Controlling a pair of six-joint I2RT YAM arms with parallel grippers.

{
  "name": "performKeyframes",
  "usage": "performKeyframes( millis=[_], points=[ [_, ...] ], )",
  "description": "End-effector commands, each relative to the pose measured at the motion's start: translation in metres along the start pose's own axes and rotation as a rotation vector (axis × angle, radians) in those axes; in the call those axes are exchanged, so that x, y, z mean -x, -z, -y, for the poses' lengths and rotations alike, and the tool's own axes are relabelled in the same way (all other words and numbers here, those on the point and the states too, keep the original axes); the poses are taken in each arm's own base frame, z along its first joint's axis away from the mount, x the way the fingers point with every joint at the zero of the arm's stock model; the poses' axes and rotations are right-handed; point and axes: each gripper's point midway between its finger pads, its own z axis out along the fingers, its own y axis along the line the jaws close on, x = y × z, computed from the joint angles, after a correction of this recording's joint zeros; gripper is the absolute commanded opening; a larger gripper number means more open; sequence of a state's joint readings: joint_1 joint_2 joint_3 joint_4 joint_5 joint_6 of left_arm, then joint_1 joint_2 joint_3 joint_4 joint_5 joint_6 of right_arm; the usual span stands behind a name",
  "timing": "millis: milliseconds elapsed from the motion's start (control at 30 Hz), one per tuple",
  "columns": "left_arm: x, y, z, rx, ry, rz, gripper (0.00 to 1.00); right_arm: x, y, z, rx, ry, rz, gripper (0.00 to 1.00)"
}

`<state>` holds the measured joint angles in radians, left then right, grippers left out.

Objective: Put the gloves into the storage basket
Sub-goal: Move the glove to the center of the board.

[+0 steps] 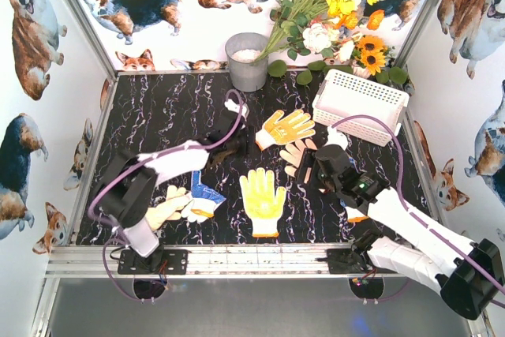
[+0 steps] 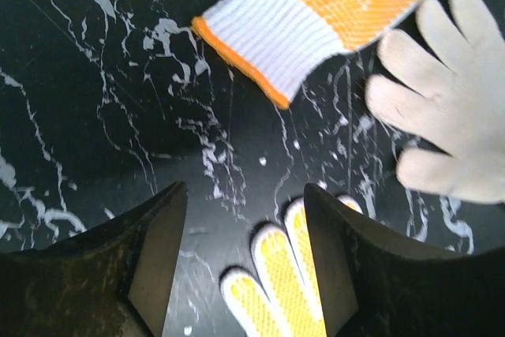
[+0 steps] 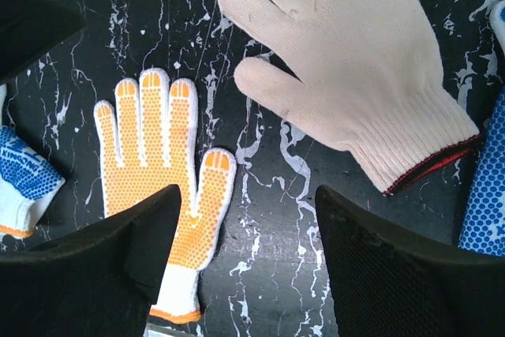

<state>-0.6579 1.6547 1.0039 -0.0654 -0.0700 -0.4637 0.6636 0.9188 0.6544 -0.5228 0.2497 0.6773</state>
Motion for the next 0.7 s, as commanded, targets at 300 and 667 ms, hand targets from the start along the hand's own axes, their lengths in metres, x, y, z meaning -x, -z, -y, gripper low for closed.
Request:
performKeyframes(
  millis=[300, 667],
  points=[
    [0.029, -0.083, -0.012, 0.012, 0.171, -0.012, 0.45, -0.009, 0.004, -0.025, 0.195, 0.013, -0.029, 0.71],
    [0.028, -0.105, -0.015, 0.022, 0.193, -0.010, 0.39, -0.022, 0.006, -0.009, 0.169, 0.031, -0.043, 0.72]
  ],
)
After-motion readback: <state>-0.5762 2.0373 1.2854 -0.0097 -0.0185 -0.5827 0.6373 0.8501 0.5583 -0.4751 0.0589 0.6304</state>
